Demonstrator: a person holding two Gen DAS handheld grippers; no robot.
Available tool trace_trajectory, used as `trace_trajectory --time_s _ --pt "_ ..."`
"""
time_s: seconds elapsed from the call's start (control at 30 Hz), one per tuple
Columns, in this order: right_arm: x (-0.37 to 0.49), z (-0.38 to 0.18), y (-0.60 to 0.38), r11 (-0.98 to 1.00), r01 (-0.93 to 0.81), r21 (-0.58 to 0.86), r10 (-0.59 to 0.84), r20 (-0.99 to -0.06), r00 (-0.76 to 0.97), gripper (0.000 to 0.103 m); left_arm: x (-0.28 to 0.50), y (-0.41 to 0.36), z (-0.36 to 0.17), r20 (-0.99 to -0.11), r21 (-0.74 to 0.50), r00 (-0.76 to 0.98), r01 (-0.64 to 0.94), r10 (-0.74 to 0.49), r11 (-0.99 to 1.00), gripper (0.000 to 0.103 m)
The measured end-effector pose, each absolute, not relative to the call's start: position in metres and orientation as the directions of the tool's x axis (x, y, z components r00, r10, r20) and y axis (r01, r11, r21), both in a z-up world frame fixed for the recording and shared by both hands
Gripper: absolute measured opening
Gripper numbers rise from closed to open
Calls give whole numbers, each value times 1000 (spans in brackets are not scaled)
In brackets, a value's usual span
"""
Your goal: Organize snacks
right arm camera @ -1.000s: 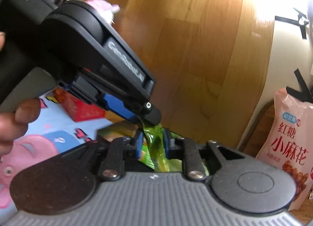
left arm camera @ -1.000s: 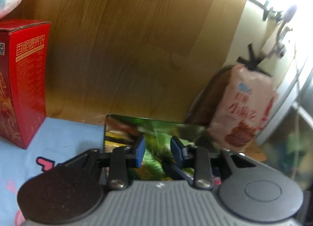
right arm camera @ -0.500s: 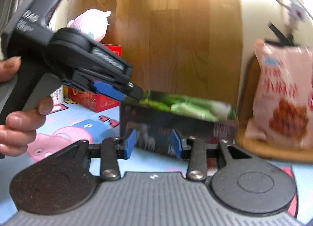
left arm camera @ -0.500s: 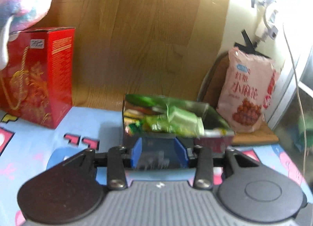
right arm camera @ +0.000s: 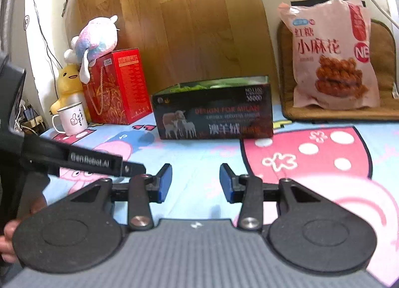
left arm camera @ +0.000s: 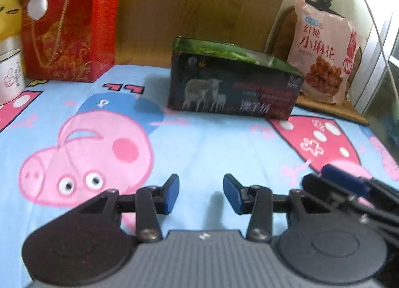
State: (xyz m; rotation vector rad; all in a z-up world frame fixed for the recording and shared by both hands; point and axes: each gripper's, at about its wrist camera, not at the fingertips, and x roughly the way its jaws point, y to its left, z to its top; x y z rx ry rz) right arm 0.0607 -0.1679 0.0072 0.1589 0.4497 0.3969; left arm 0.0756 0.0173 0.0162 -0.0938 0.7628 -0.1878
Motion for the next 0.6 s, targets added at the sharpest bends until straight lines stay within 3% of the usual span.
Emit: trace_trajectory --time_s 0.5,0.6 --pt "45 4 -186 892 -289 348 409 -349 843 50 44 12 8 -609 5 790 92 -70 996 47" --pt "44 4 -187 892 -286 351 406 -344 847 55 45 12 8 -607 4 792 93 -71 996 48"
